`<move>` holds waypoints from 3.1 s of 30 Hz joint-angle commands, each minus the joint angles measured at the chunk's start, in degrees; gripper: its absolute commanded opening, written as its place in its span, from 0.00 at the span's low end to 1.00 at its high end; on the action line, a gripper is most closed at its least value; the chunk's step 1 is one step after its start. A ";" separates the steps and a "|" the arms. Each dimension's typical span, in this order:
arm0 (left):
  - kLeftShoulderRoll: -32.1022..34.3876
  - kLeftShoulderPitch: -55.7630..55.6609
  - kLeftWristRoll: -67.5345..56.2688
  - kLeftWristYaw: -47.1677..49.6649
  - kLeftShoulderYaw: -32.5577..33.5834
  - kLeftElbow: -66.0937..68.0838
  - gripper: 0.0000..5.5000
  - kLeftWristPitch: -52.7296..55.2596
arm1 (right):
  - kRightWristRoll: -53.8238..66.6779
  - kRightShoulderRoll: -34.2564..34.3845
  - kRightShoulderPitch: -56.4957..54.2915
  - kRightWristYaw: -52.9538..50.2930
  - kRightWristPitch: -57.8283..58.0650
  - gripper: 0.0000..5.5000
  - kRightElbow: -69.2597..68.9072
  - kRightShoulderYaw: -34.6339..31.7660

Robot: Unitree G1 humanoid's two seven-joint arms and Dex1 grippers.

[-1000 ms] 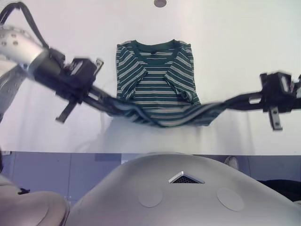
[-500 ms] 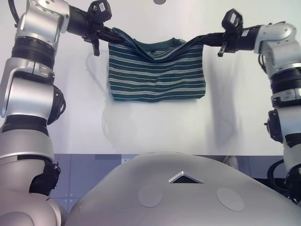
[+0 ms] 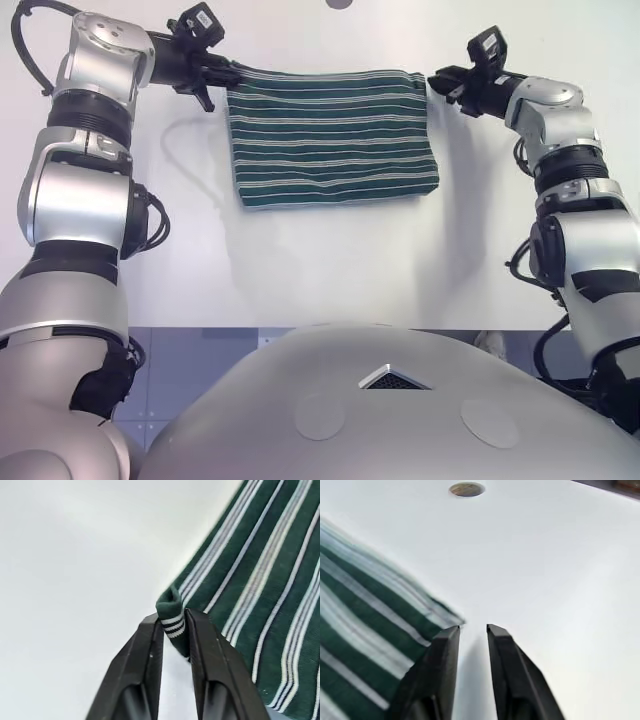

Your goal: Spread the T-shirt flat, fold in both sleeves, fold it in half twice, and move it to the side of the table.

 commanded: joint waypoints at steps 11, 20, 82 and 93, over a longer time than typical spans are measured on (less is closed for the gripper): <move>-15.03 12.66 -24.61 41.44 34.66 -45.67 0.31 -1.48 | -16.71 19.97 19.20 -19.86 11.55 0.36 -51.81 28.45; -20.92 14.99 -23.51 46.10 29.52 -59.47 0.31 1.18 | -26.30 26.98 12.09 -12.90 10.60 0.36 -23.52 42.55; 7.12 42.51 47.42 35.77 -17.90 -45.89 0.20 -62.48 | -51.21 -33.19 68.81 -23.53 -80.25 0.71 -51.10 -7.28; 7.36 41.61 44.21 34.04 -20.26 -44.31 0.03 -61.01 | -48.11 -30.54 71.25 -21.73 -73.13 0.61 -60.43 4.58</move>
